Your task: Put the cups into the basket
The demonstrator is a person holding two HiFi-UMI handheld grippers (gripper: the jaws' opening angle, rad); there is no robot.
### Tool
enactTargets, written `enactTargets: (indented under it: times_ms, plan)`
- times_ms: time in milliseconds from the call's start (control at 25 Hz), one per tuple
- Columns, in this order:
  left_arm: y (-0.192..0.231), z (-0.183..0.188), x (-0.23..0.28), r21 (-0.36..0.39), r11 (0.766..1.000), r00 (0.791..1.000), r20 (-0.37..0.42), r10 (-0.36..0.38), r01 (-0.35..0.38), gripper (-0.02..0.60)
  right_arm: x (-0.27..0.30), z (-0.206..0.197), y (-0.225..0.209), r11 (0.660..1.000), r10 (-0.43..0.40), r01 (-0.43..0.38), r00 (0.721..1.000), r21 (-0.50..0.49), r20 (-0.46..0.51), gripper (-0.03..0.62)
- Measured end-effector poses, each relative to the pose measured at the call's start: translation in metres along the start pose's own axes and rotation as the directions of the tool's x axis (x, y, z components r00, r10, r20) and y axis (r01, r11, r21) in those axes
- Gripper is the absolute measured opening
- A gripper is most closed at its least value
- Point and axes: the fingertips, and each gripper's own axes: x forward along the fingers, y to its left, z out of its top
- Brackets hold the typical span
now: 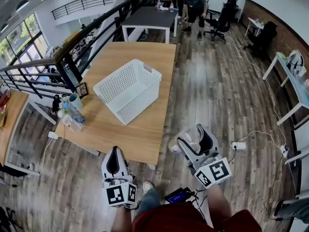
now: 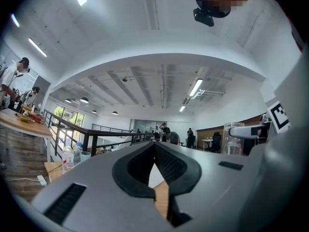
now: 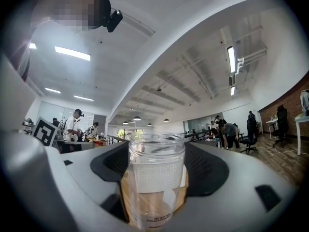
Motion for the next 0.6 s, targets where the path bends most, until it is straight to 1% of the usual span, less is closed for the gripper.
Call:
enactTargets:
  times_ms: [320,600]
  plan:
    - [0.038,-0.001,0.035,-0.012,1.0,1.0,0.013,-0.003,0.003,0.0,0.051,0.0,0.009,1.0,0.004,-0.004,1.0,-0.02,-0.008,0.353]
    - [0.07,0.0,0.06,-0.021,1.0,1.0,0.006,-0.006,0.006,0.0,0.088,-0.001,0.016,1.0,-0.016,0.016,1.0,-0.025,-0.013,0.353]
